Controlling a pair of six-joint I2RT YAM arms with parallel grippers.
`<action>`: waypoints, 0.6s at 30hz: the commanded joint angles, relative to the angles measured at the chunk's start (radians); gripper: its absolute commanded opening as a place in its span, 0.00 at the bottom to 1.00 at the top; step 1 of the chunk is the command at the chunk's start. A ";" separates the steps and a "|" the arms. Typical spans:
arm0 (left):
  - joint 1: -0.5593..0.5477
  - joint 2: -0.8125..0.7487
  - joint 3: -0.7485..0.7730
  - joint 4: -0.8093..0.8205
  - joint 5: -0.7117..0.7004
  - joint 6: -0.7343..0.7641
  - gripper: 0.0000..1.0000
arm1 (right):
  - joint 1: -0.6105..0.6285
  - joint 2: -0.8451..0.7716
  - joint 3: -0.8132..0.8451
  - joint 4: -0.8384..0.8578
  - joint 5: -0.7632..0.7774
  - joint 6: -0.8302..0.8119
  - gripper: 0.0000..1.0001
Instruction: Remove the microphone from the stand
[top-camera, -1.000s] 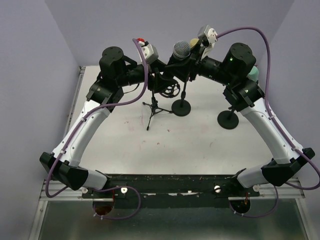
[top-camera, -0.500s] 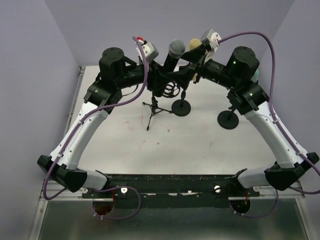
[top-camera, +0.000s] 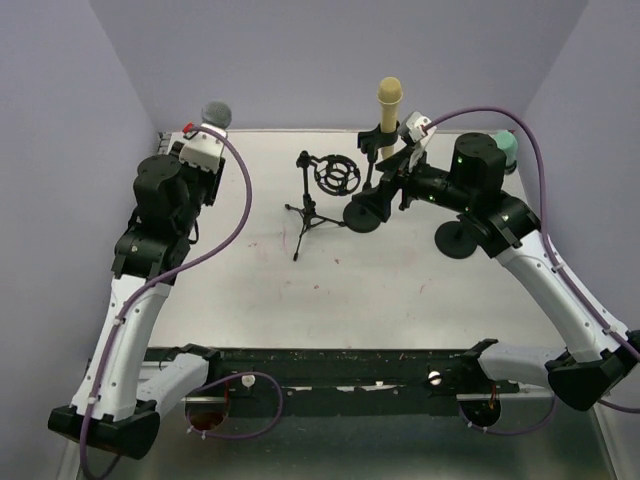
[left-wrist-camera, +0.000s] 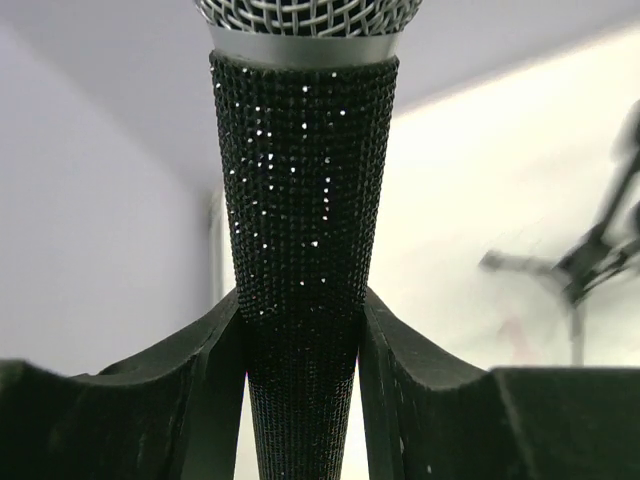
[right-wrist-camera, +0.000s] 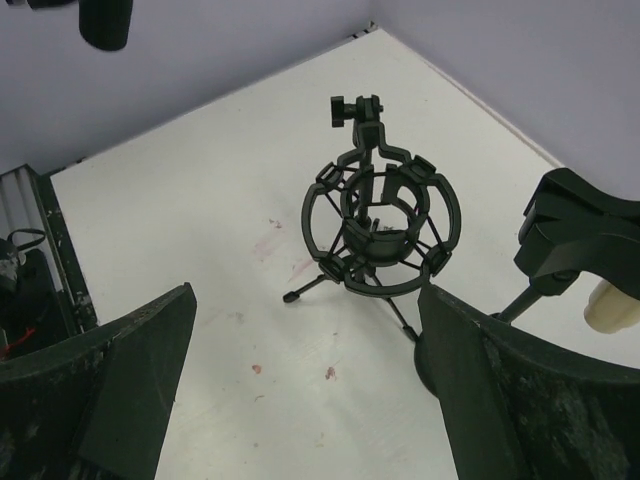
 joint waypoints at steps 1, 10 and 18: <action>0.162 0.000 -0.229 -0.241 -0.170 0.071 0.00 | -0.012 0.022 -0.007 0.008 0.001 0.044 1.00; 0.325 -0.104 -0.611 -0.256 -0.064 0.005 0.00 | -0.013 0.051 -0.053 0.096 0.009 0.101 1.00; 0.408 -0.012 -0.734 -0.163 -0.050 0.048 0.00 | -0.012 0.072 -0.030 0.082 0.003 0.103 1.00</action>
